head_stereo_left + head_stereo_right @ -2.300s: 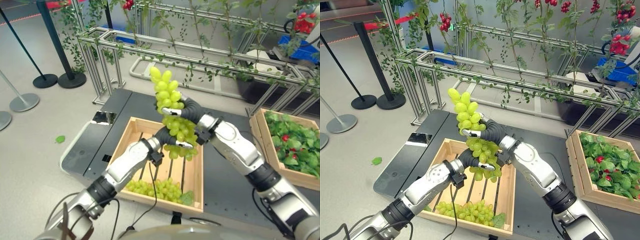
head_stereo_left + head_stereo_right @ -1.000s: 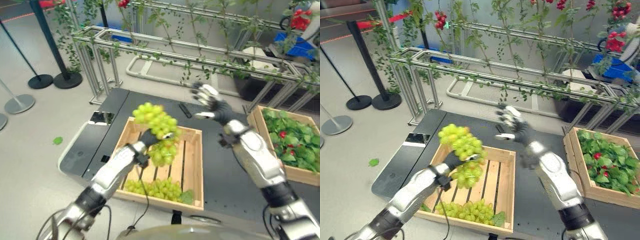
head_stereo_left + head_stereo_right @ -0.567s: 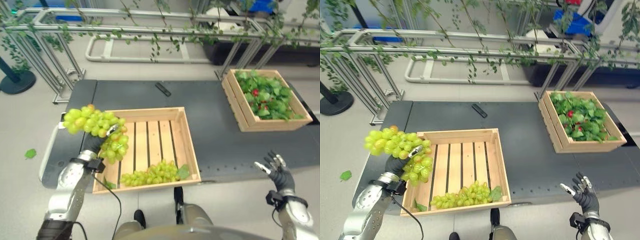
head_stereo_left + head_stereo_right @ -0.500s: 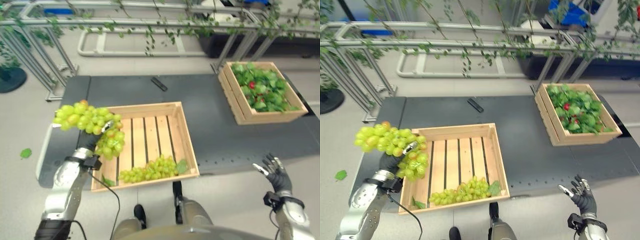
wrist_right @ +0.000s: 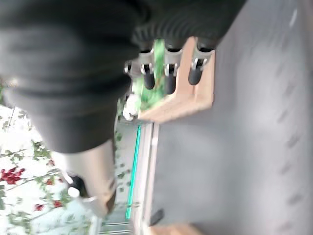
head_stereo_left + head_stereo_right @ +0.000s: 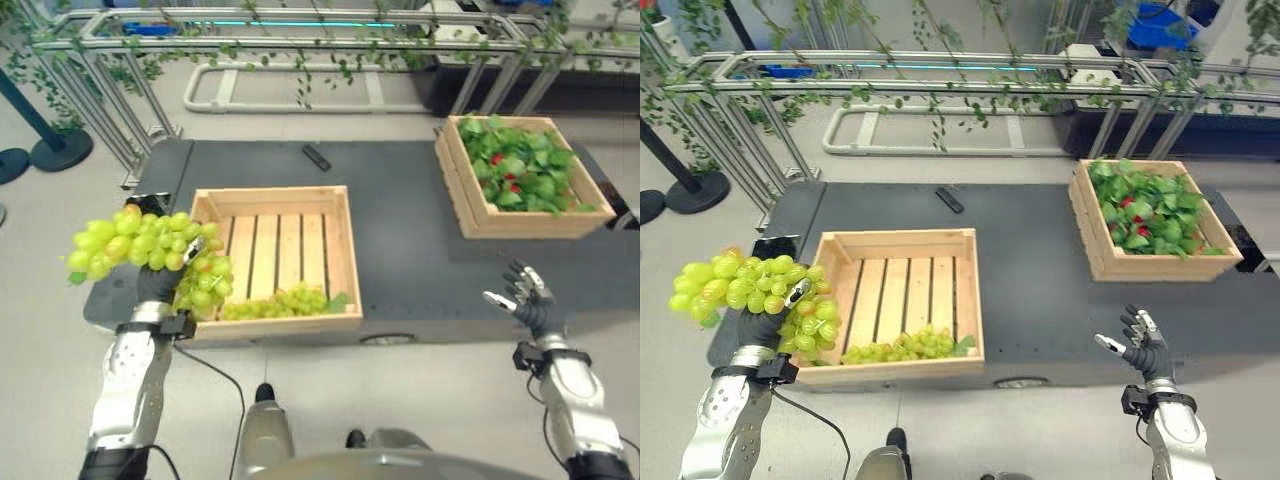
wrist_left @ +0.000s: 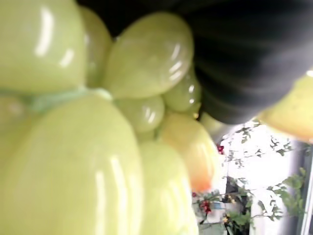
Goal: Pick up the fruits from the basket on one side to the basket on the other side
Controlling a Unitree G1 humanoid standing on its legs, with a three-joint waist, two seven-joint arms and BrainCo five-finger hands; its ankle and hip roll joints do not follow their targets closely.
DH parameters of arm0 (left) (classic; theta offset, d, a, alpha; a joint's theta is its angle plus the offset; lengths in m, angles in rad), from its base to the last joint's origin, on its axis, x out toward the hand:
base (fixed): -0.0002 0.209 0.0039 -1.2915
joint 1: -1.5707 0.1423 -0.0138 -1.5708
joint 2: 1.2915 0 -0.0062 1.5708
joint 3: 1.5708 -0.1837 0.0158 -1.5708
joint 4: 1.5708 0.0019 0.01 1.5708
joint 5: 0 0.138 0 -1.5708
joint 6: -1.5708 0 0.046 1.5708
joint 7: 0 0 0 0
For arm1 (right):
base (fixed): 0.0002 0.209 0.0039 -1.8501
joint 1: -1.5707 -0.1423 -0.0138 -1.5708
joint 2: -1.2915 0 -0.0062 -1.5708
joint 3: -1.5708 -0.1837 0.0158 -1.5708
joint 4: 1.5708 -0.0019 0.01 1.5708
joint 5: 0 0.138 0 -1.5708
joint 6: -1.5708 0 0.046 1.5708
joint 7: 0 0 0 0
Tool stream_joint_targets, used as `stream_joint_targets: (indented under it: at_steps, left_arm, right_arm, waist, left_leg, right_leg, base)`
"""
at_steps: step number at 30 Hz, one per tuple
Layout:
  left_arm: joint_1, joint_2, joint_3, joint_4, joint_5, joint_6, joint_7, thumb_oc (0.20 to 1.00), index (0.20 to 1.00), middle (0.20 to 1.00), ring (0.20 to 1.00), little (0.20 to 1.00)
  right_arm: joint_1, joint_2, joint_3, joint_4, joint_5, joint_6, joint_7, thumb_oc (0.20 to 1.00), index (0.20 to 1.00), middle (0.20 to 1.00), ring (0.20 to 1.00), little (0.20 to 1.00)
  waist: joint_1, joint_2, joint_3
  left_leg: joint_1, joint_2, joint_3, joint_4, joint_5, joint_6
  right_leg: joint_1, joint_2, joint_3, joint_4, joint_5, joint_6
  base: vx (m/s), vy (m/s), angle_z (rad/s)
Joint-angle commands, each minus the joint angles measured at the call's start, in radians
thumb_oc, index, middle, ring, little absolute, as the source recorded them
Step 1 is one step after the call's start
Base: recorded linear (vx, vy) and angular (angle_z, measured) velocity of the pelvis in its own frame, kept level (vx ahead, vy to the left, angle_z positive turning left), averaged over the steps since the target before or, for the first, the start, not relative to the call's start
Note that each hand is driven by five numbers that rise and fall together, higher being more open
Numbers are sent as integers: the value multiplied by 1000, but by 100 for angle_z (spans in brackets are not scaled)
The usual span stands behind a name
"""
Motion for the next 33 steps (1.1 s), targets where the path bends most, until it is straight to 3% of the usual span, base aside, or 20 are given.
stream_joint_targets:
  at_steps: [1, 3, 4, 7, 8, 9, 11, 12, 14, 18, 20, 28, 33]
  left_arm:
    - [-82, 29, 18, -54, 15, -86, 15, 200, 200, 200, 200, 200]
    - [-86, 29, 12, -56, 19, -86, 14, 200, 200, 200, 200, 200]
    - [-81, 31, 15, -65, 25, -88, 12, 200, 200, 200, 200, 200]
    - [-65, 28, 18, -71, 33, -86, 0, 200, 200, 200, 200, 200]
    - [-67, 25, 24, -65, 38, -85, 6, 200, 200, 200, 200, 200]
    - [-74, 25, 28, -63, 42, -84, 9, 200, 200, 200, 200, 200]
    - [-77, 23, 29, -62, 48, -84, 7, 200, 200, 200, 200, 200]
    - [-74, 24, 27, -63, 61, -83, 7, 200, 200, 200, 200, 200]
    - [-67, 26, 16, -66, 70, -79, -1, 200, 200, 200, 200, 200]
    - [-65, 59, 12, -80, 106, -84, 1, 200, 200, 200, 200, 200]
    - [-47, 83, 30, -88, 121, -87, 11, 200, 200, 200, 200, 200]
    - [40, 74, 78, -113, 137, -92, 11, 200, 200, 200, 200, 200]
    - [66, 86, 80, -135, 161, -99, 7, 200, 200, 200, 200, 200]
  right_arm:
    - [-11, -34, -63, -38, -21, -65, -42, 1000, 1000, 1000, 1000, 1000]
    - [-19, -41, -61, -23, -25, -63, -53, 1000, 1000, 1000, 1000, 1000]
    - [-21, -45, -56, -11, -31, -60, -52, 1000, 1000, 1000, 1000, 1000]
    - [-12, -40, -58, -12, -41, -53, -57, 1000, 1000, 1000, 1000, 1000]
    - [-3, -19, -61, -14, -32, -55, -60, 1000, 1000, 1000, 1000, 1000]
    - [2, -12, -63, -18, -32, -55, -62, 1000, 1000, 1000, 1000, 1000]
    - [3, -7, -63, -18, -31, -54, -61, 1000, 1000, 1000, 1000, 1000]
    - [1, 3, -60, -14, -23, -51, -65, 1000, 1000, 1000, 1000, 1000]
    - [7, 11, -61, -15, -13, -54, -68, 1000, 1000, 1000, 1000, 1000]
    - [-6, 37, -40, 1, -6, -61, -73, 1000, 1000, 1000, 1000, 1000]
    - [-22, 47, -2, 13, -9, -49, -65, 1000, 1000, 1000, 1000, 1000]
    - [-12, 54, 59, -3, -54, -31, -19, 1000, 1000, 1000, 1000, 1000]
    - [-39, 41, 113, -7, -91, -26, -4, 1000, 1000, 1000, 1000, 1000]
  waist:
    - [-12, -30, 29]
    - [-17, -35, 30]
    - [-23, -41, 29]
    - [-45, -68, 4]
    - [-60, -70, -22]
    - [-70, -72, -30]
    - [-81, -68, -38]
    - [-99, -56, -49]
    - [-119, -45, -64]
    - [-113, -52, -82]
    - [-102, -62, -88]
    - [-71, -69, -107]
    - [-27, -76, -112]
  left_leg:
    - [-134, -59, 46, -84, 51, 45]
    - [-133, -64, 40, -32, 32, 51]
    - [-115, -78, 28, 51, 8, 56]
    - [-71, -123, 26, 280, -135, 83]
    - [6, -128, 44, 318, -192, 89]
    - [45, -122, 59, 346, -212, 90]
    - [87, -112, 64, 350, -231, 89]
    - [168, -111, 69, 294, -282, 84]
    - [194, -85, 115, 165, -307, 86]
    - [210, -111, 92, 58, -288, 85]
    - [229, -141, 87, 22, -296, 104]
    - [248, -196, 94, -13, -297, 141]
    - [239, -225, 60, -26, -293, 163]
  right_leg:
    - [130, -45, -1, -136, -27, 107]
    - [122, -52, -16, -148, -4, 108]
    - [113, -60, -27, -159, 19, 108]
    - [93, -96, -65, -184, 47, 104]
    - [91, -104, -93, -189, 51, 103]
    - [85, -112, -115, -186, 60, 104]
    - [77, -118, -139, -181, 64, 107]
    - [60, -128, -176, -172, 73, 116]
    - [57, -144, -216, -189, 91, 134]
    - [31, -157, -229, -202, 140, 155]
    - [20, -177, -222, -198, 165, 169]
    - [22, -211, -210, -203, 195, 198]
    - [13, -245, -238, -181, 209, 220]
  base:
    - [-315, -209, 121]
    - [-218, -108, 63]
    - [-231, -88, 16]
    - [-282, -80, 33]
    - [-146, 6, 49]
    - [-81, 21, 81]
    - [-84, 82, 92]
    - [-135, 185, 85]
    - [-90, 164, 90]
    - [-59, 158, 76]
    - [-12, 191, 72]
    - [13, 150, -3]
    - [-30, 108, 1]
